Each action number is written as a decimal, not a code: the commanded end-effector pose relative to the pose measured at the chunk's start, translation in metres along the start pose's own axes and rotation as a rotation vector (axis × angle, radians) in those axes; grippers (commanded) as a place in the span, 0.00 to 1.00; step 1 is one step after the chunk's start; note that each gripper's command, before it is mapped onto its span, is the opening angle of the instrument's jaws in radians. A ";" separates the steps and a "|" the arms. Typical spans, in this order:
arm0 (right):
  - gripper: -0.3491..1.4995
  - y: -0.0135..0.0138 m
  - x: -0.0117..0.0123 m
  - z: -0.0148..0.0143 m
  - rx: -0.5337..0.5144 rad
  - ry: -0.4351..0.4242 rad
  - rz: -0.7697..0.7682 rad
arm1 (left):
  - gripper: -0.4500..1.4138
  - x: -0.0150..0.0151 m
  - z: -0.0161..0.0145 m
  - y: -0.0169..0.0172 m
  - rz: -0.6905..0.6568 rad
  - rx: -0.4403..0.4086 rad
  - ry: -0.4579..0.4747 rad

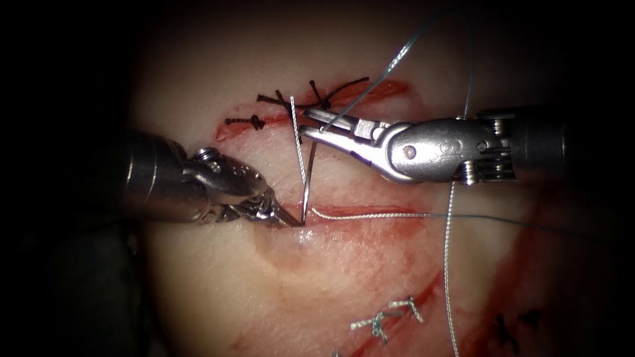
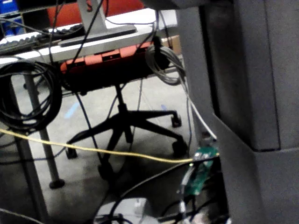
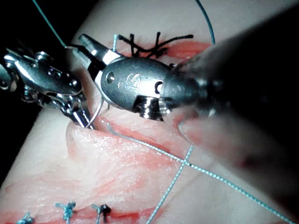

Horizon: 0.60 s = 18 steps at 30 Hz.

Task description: Wound Closure

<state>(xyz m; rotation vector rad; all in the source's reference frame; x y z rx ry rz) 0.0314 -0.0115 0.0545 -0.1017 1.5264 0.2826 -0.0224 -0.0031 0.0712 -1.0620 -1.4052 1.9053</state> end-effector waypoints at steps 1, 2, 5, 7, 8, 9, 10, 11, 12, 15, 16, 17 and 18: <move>0.00 0.0000 -0.0002 0.0010 -0.002 0.001 0.001 | 0.00 -0.0001 0.0006 -0.0004 0.000 -0.001 -0.001; 0.00 0.0000 -0.0002 0.0010 -0.002 0.001 0.001 | 0.00 -0.0001 0.0006 -0.0004 0.000 -0.001 -0.001; 0.00 0.0002 -0.0004 0.0010 -0.004 0.001 0.012 | 0.00 -0.0001 0.0006 -0.0004 0.000 -0.001 -0.001; 0.00 0.0004 -0.0005 0.0009 -0.006 0.000 0.012 | 0.00 -0.0001 0.0006 -0.0004 0.000 -0.001 -0.001; 0.00 0.0004 -0.0005 0.0009 -0.006 0.000 0.012 | 0.00 -0.0001 0.0006 -0.0004 0.000 -0.001 -0.001; 0.00 0.0006 -0.0006 0.0009 -0.008 -0.001 0.011 | 0.00 -0.0001 0.0006 -0.0004 0.000 -0.001 -0.001; 0.00 0.0007 -0.0007 0.0009 -0.010 -0.001 0.011 | 0.00 -0.0001 0.0006 -0.0004 0.000 -0.001 -0.001; 0.00 0.0008 -0.0007 0.0009 -0.011 -0.001 0.011 | 0.00 -0.0001 0.0006 -0.0004 0.000 -0.001 -0.001; 0.00 0.0009 -0.0007 0.0009 -0.012 -0.002 0.011 | 0.00 -0.0001 0.0006 -0.0005 0.001 -0.001 -0.002; 0.00 0.0009 -0.0008 0.0010 -0.017 -0.004 0.082 | 0.00 -0.0001 0.0006 -0.0005 0.001 -0.001 -0.002; 0.00 0.0007 -0.0008 0.0009 -0.018 -0.006 0.170 | 0.00 -0.0001 0.0006 -0.0005 0.001 -0.001 -0.002; 0.00 0.0006 -0.0008 0.0009 -0.018 -0.006 0.211 | 0.00 -0.0001 0.0006 -0.0005 0.001 -0.001 -0.002; 0.00 0.0004 -0.0008 0.0008 -0.020 -0.008 0.263 | 0.00 -0.0001 0.0006 -0.0005 0.001 -0.001 -0.002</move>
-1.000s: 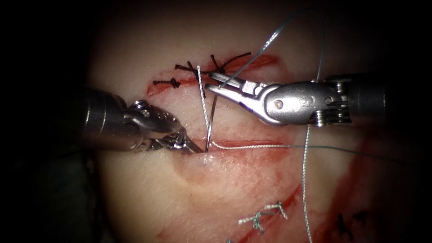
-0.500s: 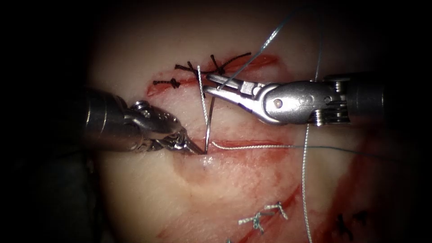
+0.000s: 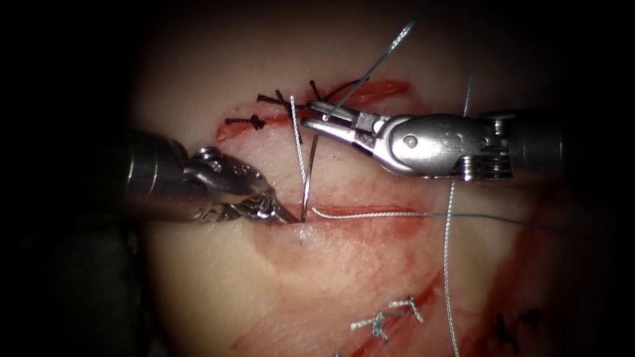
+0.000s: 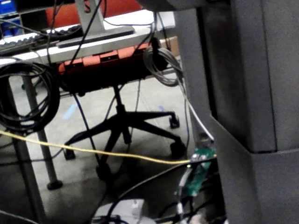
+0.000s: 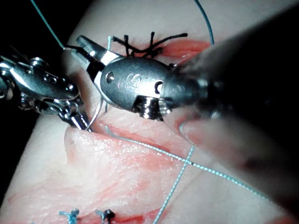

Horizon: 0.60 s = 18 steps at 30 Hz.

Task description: Wound Closure

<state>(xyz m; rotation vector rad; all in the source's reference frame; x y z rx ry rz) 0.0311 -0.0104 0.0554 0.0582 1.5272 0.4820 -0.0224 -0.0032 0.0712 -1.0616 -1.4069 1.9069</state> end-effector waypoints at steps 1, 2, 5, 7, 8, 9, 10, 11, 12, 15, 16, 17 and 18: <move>0.00 -0.0009 -0.0003 0.0007 0.003 0.000 0.068 | 0.00 0.0000 0.0006 -0.0005 0.000 -0.001 0.000; 0.00 -0.0013 -0.0006 0.0006 0.006 -0.003 0.159 | 0.00 0.0000 0.0005 -0.0004 0.000 0.000 0.002; 0.00 -0.0018 -0.0011 0.0004 0.005 -0.012 0.253 | 0.00 0.0000 0.0005 -0.0004 -0.001 0.000 0.002; 0.00 -0.0024 -0.0020 0.0000 0.012 -0.019 0.391 | 0.00 0.0000 0.0005 -0.0004 0.000 0.000 0.002; 0.00 -0.0027 -0.0027 -0.0002 0.014 -0.031 0.437 | 0.00 0.0000 0.0005 -0.0004 -0.001 0.000 0.002; 0.00 -0.0028 -0.0031 -0.0004 0.013 -0.038 0.473 | 0.00 0.0000 0.0005 -0.0004 0.000 0.000 0.002; 0.00 -0.0029 -0.0032 -0.0005 0.000 -0.040 0.506 | 0.00 0.0000 0.0005 -0.0004 0.000 0.000 0.002; 0.00 -0.0029 -0.0032 -0.0005 0.000 -0.040 0.506 | 0.00 0.0000 0.0005 -0.0004 0.000 0.000 0.002; 0.00 -0.0030 -0.0033 -0.0006 -0.004 -0.043 0.528 | 0.00 0.0000 0.0005 -0.0004 0.000 0.000 0.002; 0.00 -0.0034 -0.0038 -0.0011 -0.027 -0.069 0.644 | 0.00 0.0001 0.0004 -0.0003 -0.001 0.002 0.006; 0.00 -0.0038 -0.0041 -0.0015 -0.038 -0.092 0.695 | 0.00 0.0001 0.0004 -0.0003 -0.001 0.002 0.006; 0.00 -0.0040 -0.0043 -0.0017 -0.046 -0.103 0.727 | 0.00 0.0001 0.0004 -0.0003 -0.001 0.002 0.006; 0.00 -0.0047 -0.0048 -0.0021 -0.062 -0.125 0.853 | 0.00 0.0001 0.0003 -0.0003 -0.001 0.003 0.008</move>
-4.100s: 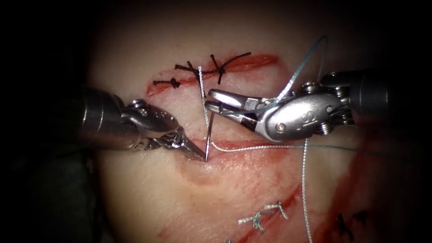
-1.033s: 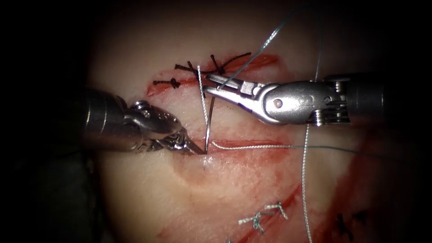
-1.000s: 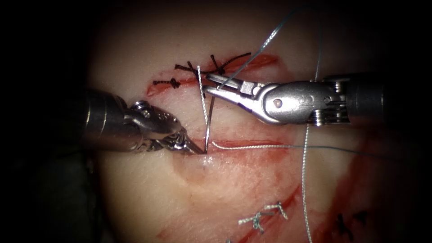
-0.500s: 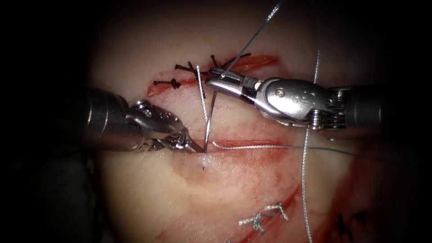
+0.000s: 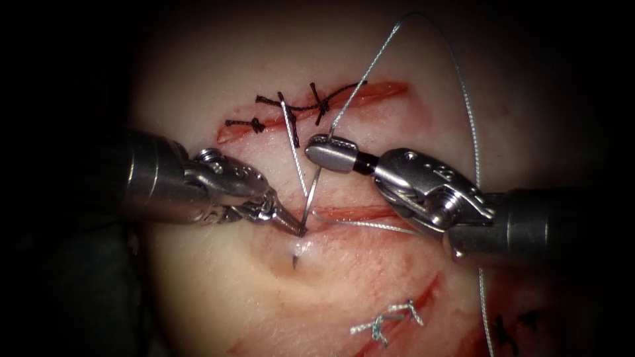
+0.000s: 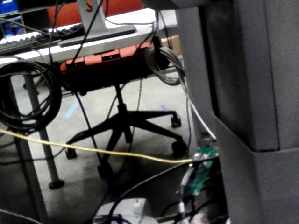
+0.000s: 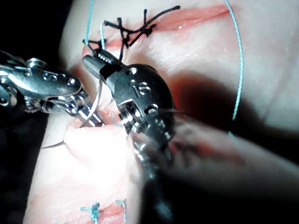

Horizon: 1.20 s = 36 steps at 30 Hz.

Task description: Wound Closure

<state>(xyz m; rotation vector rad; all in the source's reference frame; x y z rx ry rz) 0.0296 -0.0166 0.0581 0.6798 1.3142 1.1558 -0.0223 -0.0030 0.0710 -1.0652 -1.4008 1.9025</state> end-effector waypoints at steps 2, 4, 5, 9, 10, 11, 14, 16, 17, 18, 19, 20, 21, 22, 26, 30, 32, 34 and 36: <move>0.00 -0.0002 -0.0010 0.0008 0.004 0.000 0.148 | 0.00 0.0001 0.0005 -0.0004 -0.001 0.000 0.003; 0.00 -0.0001 -0.0011 0.0009 0.026 0.011 0.220 | 0.00 0.0003 0.0002 -0.0002 -0.002 0.004 0.012; 0.00 -0.0001 -0.0011 0.0009 0.026 0.011 0.220 | 0.00 0.0003 0.0002 -0.0002 -0.002 0.004 0.012; 0.00 0.0001 -0.0015 0.0009 0.044 0.019 0.336 | 0.06 0.0014 -0.0011 0.0008 0.070 0.016 0.045; 0.00 0.0003 -0.0017 0.0009 0.052 0.022 0.358 | 0.22 0.0017 -0.0015 0.0010 0.096 0.021 0.054; 0.00 0.0005 -0.0018 0.0010 0.058 0.022 0.368 | 0.29 0.0019 -0.0018 0.0012 0.135 0.026 0.062; 0.00 0.0015 -0.0027 0.0013 0.083 0.012 0.367 | 0.46 0.0034 -0.0052 0.0032 0.367 0.057 0.104; 0.00 0.0018 -0.0030 0.0014 0.088 0.016 0.423 | 0.53 0.0045 -0.0072 0.0048 0.567 0.075 0.114; 0.00 0.0019 -0.0030 0.0015 0.091 0.020 0.447 | 0.53 0.0046 -0.0076 0.0054 0.637 0.082 0.115; 0.00 0.0019 -0.0030 0.0015 0.091 0.020 0.447 | 0.53 0.0046 -0.0076 0.0054 0.637 0.082 0.115; 0.00 0.0019 -0.0030 0.0016 0.091 0.020 0.458 | 0.50 0.0047 -0.0080 0.0061 0.706 0.093 0.117; 0.00 0.0020 -0.0030 0.0016 0.087 0.025 0.476 | 0.48 0.0045 -0.0082 0.0066 0.750 0.087 0.112; 0.00 0.0021 -0.0030 0.0017 0.084 0.030 0.494 | 0.47 0.0041 -0.0081 0.0074 0.818 0.064 0.096; 0.00 0.0022 -0.0030 0.0017 0.082 0.032 0.506 | 0.47 0.0037 -0.0078 0.0078 0.854 0.044 0.083; 0.00 0.0022 -0.0027 0.0016 0.073 0.050 0.544 | 0.59 0.0022 -0.0053 0.0089 0.920 -0.002 0.047; 0.00 0.0020 -0.0027 0.0016 0.070 0.056 0.551 | 0.61 0.0019 -0.0031 0.0090 0.960 0.003 0.025; 0.00 0.0020 -0.0028 0.0017 0.070 0.056 0.563 | 0.59 0.0017 -0.0023 0.0089 0.963 0.008 0.006; 0.00 0.0020 -0.0028 0.0017 0.069 0.059 0.563 | 0.53 0.0013 -0.0015 0.0085 0.967 0.018 -0.010; 0.00 0.0019 -0.0028 0.0017 0.067 0.063 0.563 | 0.52 0.0010 -0.0008 0.0076 0.971 0.072 -0.013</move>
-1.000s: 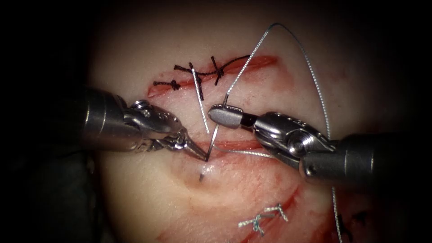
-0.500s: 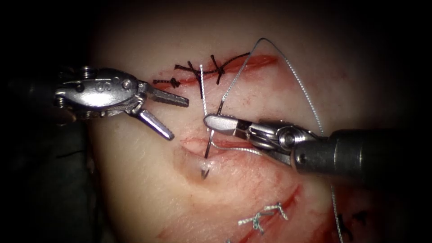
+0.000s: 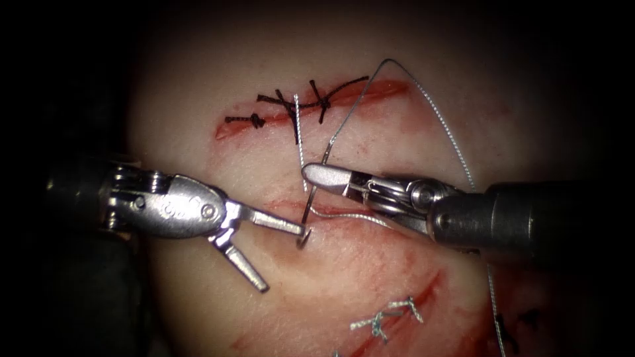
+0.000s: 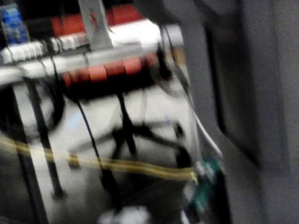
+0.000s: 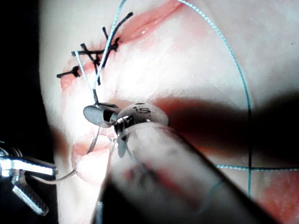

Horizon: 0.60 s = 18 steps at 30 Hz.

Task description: Wound Closure

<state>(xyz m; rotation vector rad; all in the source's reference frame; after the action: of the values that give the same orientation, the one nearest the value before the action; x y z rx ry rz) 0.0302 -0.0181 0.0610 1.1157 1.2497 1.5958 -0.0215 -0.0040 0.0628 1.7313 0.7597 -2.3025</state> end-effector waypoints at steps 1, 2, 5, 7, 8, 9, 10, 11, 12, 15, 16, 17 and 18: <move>0.00 0.0001 -0.0004 0.0009 0.002 0.001 -0.001 | 0.53 -0.0007 0.0008 -0.0004 -0.001 0.008 -0.004; 0.00 0.0001 -0.0004 0.0009 0.002 0.001 -0.001 | 0.53 -0.0007 0.0008 -0.0004 -0.001 0.008 -0.004; 0.00 -0.0002 -0.0010 0.0009 0.002 0.001 -0.001 | 0.32 -0.0017 0.0017 -0.0016 -0.016 0.021 -0.012; 0.00 -0.0003 -0.0012 0.0009 0.002 0.001 0.000 | 0.14 -0.0020 0.0019 -0.0024 -0.064 0.028 -0.012; 0.00 -0.0004 -0.0012 0.0010 0.002 0.002 0.000 | 0.00 -0.0022 0.0020 -0.0026 -0.087 0.030 -0.012; 0.00 -0.0005 -0.0011 0.0010 0.002 0.002 -0.011 | 0.00 -0.0028 0.0019 -0.0026 -0.182 0.030 -0.002; 0.00 -0.0006 -0.0011 0.0009 0.003 0.004 -0.046 | 0.00 -0.0030 0.0017 -0.0025 -0.227 0.021 0.009; 0.00 -0.0006 -0.0011 0.0009 0.003 0.004 -0.046 | 0.00 -0.0030 0.0017 -0.0025 -0.227 0.021 0.009; 0.00 -0.0007 -0.0013 0.0008 0.015 0.010 -0.221 | 0.00 -0.0029 0.0011 -0.0026 -0.268 0.030 0.026; 0.72 -0.0011 -0.0016 0.0006 0.068 0.051 -0.710 | 0.00 -0.0017 -0.0011 -0.0030 -0.524 0.035 0.254; 0.72 -0.0011 -0.0016 0.0006 0.068 0.051 -0.710 | 0.00 -0.0017 -0.0011 -0.0030 -0.524 0.035 0.254; 0.79 -0.0015 -0.0015 0.0007 0.067 0.060 -0.824 | 0.00 -0.0010 -0.0017 -0.0029 -0.634 0.060 0.330; 0.81 -0.0019 -0.0013 0.0008 0.065 0.066 -0.862 | 0.00 -0.0007 -0.0020 -0.0029 -0.670 0.080 0.350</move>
<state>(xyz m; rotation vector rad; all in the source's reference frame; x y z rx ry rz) 0.0308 -0.0188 0.0586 0.4255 1.5449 0.9280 -0.0203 -0.0002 0.0629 2.2454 1.5521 -2.4518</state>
